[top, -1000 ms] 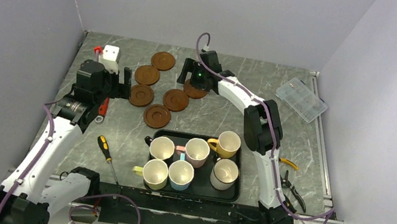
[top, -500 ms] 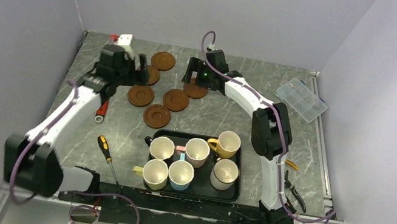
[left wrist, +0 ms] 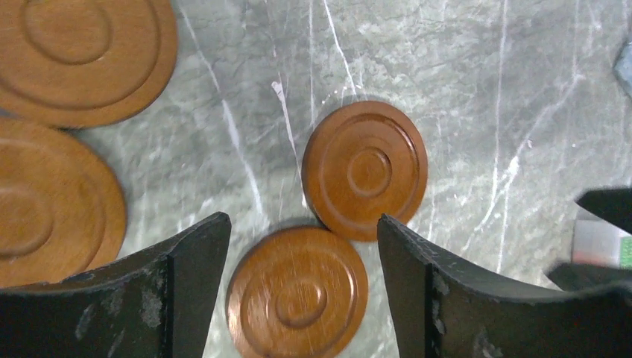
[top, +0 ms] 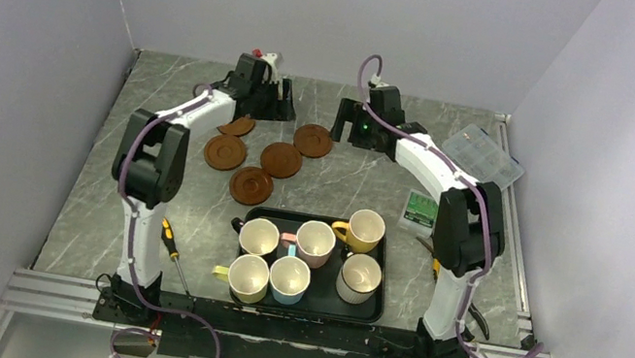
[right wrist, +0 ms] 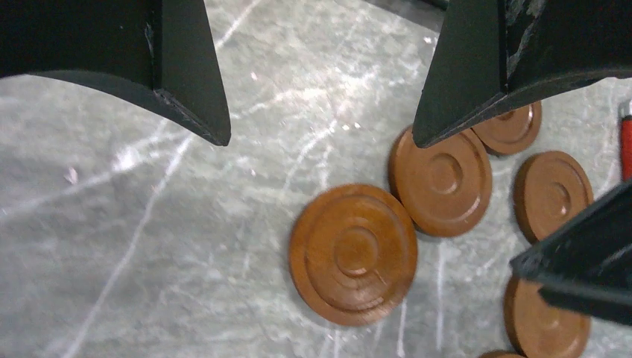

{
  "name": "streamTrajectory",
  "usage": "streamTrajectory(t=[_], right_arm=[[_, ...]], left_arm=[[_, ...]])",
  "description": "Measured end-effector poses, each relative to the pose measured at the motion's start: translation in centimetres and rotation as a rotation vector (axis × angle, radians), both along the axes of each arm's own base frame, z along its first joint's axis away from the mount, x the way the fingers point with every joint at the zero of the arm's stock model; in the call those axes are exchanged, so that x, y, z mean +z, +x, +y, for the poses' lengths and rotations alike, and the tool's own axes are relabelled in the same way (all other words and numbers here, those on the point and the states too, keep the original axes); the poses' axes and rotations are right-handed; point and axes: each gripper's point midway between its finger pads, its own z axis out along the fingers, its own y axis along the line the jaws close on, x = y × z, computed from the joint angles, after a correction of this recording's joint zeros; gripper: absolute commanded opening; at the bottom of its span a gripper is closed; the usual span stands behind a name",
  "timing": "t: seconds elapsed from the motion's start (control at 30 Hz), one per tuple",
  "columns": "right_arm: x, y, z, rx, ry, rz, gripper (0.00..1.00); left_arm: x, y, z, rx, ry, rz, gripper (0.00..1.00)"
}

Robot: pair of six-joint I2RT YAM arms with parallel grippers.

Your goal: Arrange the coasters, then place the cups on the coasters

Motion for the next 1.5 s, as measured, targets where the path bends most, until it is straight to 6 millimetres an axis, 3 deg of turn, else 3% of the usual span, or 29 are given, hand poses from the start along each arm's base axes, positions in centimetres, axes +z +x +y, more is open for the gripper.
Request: streamTrajectory(t=[0.13, 0.33, 0.63, 1.07, 1.5], right_arm=[[-0.2, -1.5, -2.3, -0.023, -0.012, 0.011, 0.96], [0.4, -3.1, -5.2, -0.059, -0.017, 0.005, 0.96], [0.3, -4.3, -6.0, -0.057, -0.018, 0.005, 0.95], [0.1, -5.5, -5.9, -0.035, -0.003, 0.009, 0.95], [0.0, -5.6, -6.0, -0.022, -0.015, -0.005, 0.94]], left_arm=[[-2.9, 1.8, -1.4, -0.023, -0.002, 0.04, 0.68], [-5.7, 2.0, -2.6, -0.05, -0.001, 0.11, 0.66], [-7.6, 1.2, -5.4, -0.088, -0.043, 0.186, 0.64], [-7.5, 0.8, -7.6, -0.125, -0.04, 0.204, 0.64], [-7.6, -0.9, -12.0, -0.19, -0.046, 0.219, 0.63]])
